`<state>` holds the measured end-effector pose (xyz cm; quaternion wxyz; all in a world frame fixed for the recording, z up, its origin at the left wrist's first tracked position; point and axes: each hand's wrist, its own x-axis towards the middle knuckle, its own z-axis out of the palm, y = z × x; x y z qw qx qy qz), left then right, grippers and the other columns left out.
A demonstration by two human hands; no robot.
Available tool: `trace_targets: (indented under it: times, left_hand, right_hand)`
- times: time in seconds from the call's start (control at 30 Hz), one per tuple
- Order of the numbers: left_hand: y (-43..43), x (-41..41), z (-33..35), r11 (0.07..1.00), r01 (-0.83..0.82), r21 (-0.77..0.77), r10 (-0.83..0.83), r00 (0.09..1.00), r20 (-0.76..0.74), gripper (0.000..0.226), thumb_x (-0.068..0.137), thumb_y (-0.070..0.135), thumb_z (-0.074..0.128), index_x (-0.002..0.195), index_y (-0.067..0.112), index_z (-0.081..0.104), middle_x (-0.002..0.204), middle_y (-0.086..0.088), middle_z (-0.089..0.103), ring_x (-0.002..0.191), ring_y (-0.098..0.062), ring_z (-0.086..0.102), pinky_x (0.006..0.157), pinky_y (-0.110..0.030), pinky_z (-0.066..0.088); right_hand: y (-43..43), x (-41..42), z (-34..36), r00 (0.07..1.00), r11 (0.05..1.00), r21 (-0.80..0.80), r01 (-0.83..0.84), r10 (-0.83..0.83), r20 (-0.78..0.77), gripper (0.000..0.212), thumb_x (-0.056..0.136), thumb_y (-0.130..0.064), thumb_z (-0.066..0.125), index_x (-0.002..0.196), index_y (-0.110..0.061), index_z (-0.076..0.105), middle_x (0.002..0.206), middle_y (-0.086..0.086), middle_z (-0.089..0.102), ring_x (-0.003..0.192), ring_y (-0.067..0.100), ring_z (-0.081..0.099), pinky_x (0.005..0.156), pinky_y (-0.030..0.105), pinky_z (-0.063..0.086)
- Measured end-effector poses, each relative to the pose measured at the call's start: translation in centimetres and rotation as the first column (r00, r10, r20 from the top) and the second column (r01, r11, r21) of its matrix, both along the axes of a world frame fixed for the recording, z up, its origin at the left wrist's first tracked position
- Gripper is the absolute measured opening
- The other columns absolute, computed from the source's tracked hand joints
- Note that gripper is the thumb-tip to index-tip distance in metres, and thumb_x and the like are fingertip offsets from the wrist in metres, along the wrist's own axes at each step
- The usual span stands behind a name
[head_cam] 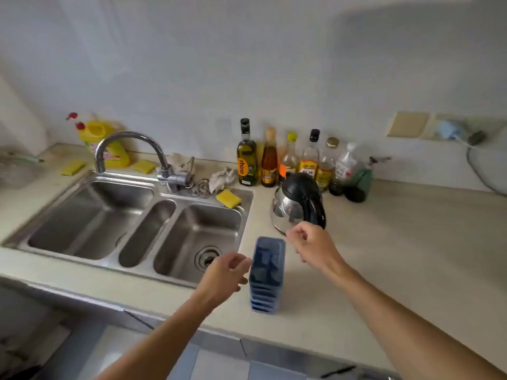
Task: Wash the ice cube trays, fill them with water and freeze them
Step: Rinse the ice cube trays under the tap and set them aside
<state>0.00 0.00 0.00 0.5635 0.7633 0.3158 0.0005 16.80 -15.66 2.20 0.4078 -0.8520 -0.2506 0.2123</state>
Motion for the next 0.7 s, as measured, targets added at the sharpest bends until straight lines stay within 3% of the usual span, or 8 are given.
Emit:
trace_targets:
  times: [0.07, 0.2, 0.27, 0.33, 0.43, 0.63, 0.7]
  left_hand:
    - [-0.9, 1.4, 0.1, 0.997, 0.007, 0.082, -0.003, 0.999, -0.046, 0.020, 0.101, 0.036, 0.056, 0.100, 0.019, 0.067, 0.089, 0.001, 0.073, 0.080, -0.015, 0.071, 0.063, -0.023, 0.055]
    - [-1.4, 2.9, 0.1, 0.985, 0.014, 0.170, 0.010, 0.991, -0.135, 0.022, 0.100, 0.038, 0.056, 0.097, 0.019, 0.065, 0.085, 0.002, 0.070, 0.073, -0.013, 0.067, 0.054, -0.019, 0.051]
    - [-1.3, 3.1, 0.1, 0.984, 0.018, 0.180, 0.010, 0.988, -0.156, 0.020, 0.101, 0.038, 0.056, 0.098, 0.020, 0.063, 0.083, 0.003, 0.069, 0.067, -0.010, 0.063, 0.049, -0.015, 0.046]
    - [-1.1, 3.2, -0.2, 0.983, 0.012, 0.183, 0.013, 0.991, -0.130, 0.016, 0.101, 0.035, 0.057, 0.095, 0.020, 0.061, 0.080, 0.003, 0.067, 0.061, -0.007, 0.061, 0.046, -0.012, 0.043]
    - [-0.5, 3.2, -0.4, 0.989, -0.050, 0.141, 0.058, 0.997, -0.052, 0.015, 0.099, 0.033, 0.060, 0.092, 0.019, 0.060, 0.078, 0.001, 0.068, 0.060, -0.006, 0.064, 0.051, -0.014, 0.047]
    - [4.9, -0.2, 0.1, 0.949, -0.299, -0.097, 0.306, 0.949, 0.070, 0.016, 0.100, 0.029, 0.061, 0.100, 0.013, 0.064, 0.089, -0.005, 0.074, 0.076, -0.014, 0.074, 0.063, -0.029, 0.060]
    - [7.8, -2.3, 0.2, 0.926, -0.348, -0.144, 0.361, 0.929, 0.078, 0.018, 0.100, 0.029, 0.061, 0.100, 0.011, 0.064, 0.091, -0.007, 0.075, 0.076, -0.014, 0.075, 0.065, -0.033, 0.063]
  right_hand:
    - [-0.9, 0.5, -0.6, 0.997, 0.998, -0.051, 0.024, -0.028, -0.065, 0.023, 0.100, -0.039, 0.058, 0.102, -0.016, 0.061, 0.081, 0.000, 0.066, 0.068, 0.016, 0.060, 0.073, 0.039, 0.056]
    - [-0.5, 0.0, -2.5, 0.976, 0.990, -0.107, -0.096, 0.072, -0.207, 0.033, 0.098, -0.043, 0.059, 0.118, -0.016, 0.056, 0.091, 0.005, 0.071, 0.057, 0.010, 0.061, 0.044, 0.019, 0.044]
    - [0.2, -0.3, -2.7, 0.973, 0.989, -0.080, -0.122, 0.103, -0.208, 0.030, 0.098, -0.037, 0.060, 0.118, -0.015, 0.056, 0.094, 0.007, 0.071, 0.060, 0.012, 0.061, 0.048, 0.022, 0.046]
    - [0.9, -0.5, -3.1, 0.977, 0.991, -0.065, -0.120, 0.105, -0.188, 0.026, 0.097, -0.029, 0.061, 0.118, -0.015, 0.057, 0.097, 0.007, 0.072, 0.074, 0.016, 0.066, 0.063, 0.034, 0.056]
    - [2.4, -0.7, -2.7, 0.980, 0.993, -0.036, -0.108, 0.101, -0.169, 0.019, 0.097, -0.025, 0.060, 0.115, -0.019, 0.057, 0.100, 0.002, 0.071, 0.090, 0.017, 0.069, 0.079, 0.042, 0.063]
    - [9.6, -2.7, -0.6, 0.979, 0.985, 0.033, -0.170, 0.172, -0.105, 0.015, 0.096, -0.028, 0.058, 0.110, -0.024, 0.059, 0.093, -0.005, 0.072, 0.081, 0.012, 0.070, 0.054, 0.023, 0.054]
    - [13.3, -4.4, -0.6, 0.971, 0.977, 0.045, -0.210, 0.213, -0.103, 0.017, 0.098, -0.026, 0.057, 0.114, -0.021, 0.060, 0.095, -0.005, 0.071, 0.080, 0.013, 0.069, 0.056, 0.025, 0.055]
